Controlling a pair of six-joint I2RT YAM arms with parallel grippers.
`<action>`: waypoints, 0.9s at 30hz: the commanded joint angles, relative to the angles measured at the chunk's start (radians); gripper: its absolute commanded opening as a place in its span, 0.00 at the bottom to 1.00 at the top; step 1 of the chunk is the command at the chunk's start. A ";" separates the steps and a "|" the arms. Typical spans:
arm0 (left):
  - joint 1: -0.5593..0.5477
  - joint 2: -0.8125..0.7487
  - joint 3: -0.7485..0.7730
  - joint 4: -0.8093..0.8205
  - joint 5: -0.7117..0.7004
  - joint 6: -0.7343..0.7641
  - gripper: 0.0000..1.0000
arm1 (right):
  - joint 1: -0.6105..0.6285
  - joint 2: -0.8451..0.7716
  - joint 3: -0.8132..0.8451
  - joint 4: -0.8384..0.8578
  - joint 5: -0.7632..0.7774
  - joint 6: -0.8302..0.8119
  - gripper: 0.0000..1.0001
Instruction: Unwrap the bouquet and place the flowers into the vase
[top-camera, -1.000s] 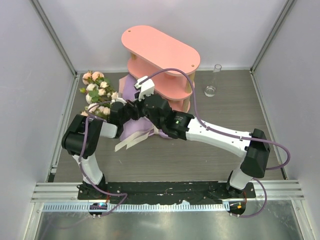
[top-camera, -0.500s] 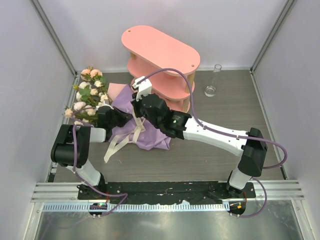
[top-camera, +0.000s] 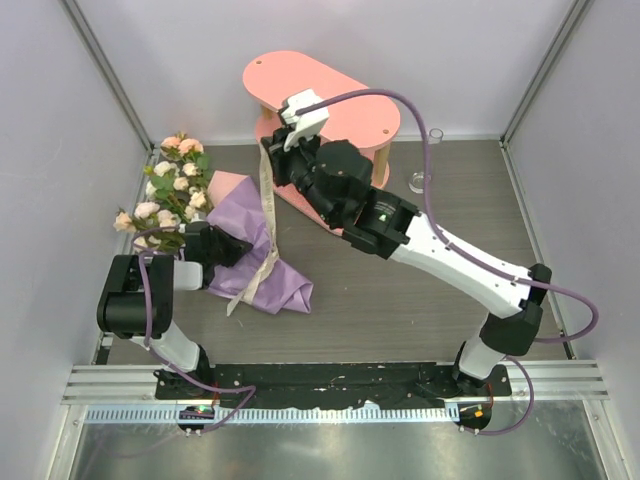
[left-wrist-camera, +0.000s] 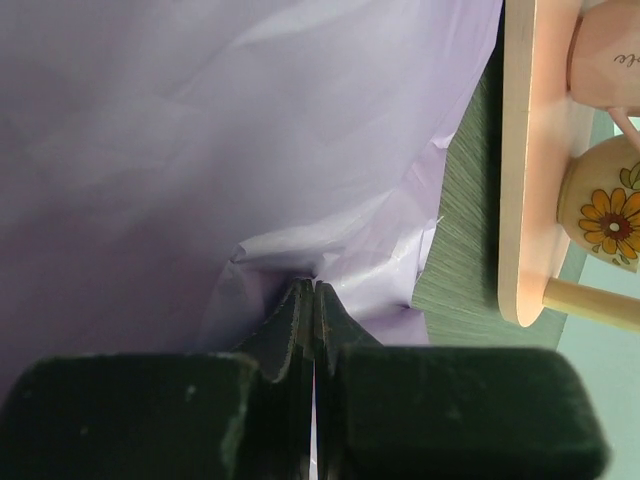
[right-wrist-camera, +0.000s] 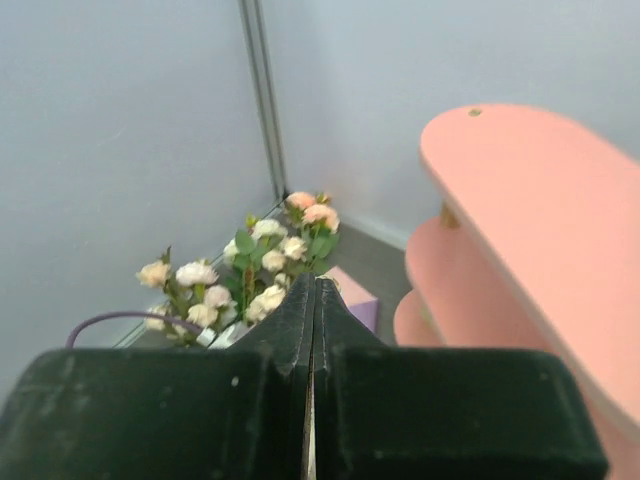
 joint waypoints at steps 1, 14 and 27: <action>0.016 0.005 -0.009 -0.027 -0.016 0.037 0.00 | -0.001 -0.090 0.140 0.003 0.079 -0.121 0.01; 0.016 -0.005 0.028 -0.102 -0.016 0.082 0.00 | -0.001 -0.464 0.228 0.070 0.378 -0.596 0.01; 0.017 -0.104 0.109 -0.297 -0.041 0.132 0.08 | -0.001 -0.763 0.114 0.247 0.691 -0.956 0.01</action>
